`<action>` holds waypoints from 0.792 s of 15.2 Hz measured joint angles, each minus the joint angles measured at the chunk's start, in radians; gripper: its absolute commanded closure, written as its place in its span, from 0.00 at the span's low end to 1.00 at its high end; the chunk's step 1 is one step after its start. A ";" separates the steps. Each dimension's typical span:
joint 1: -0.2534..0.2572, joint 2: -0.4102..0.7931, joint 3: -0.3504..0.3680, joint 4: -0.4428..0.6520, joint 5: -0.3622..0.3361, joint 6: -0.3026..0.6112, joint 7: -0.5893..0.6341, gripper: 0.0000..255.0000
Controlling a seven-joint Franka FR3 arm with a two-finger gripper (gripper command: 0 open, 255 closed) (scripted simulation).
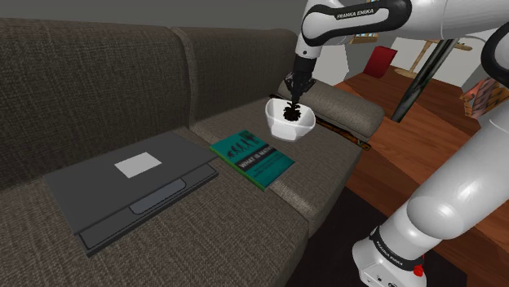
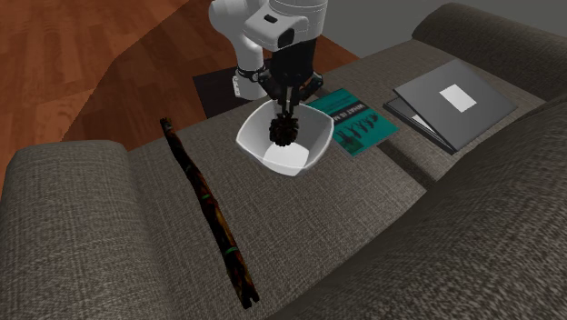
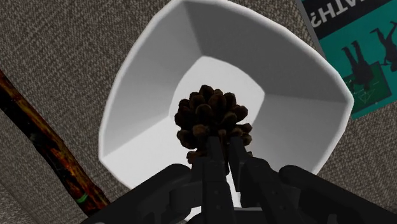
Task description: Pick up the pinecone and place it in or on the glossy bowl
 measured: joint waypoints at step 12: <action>0.003 -0.003 0.003 0.112 0.002 -0.114 -0.001 0.00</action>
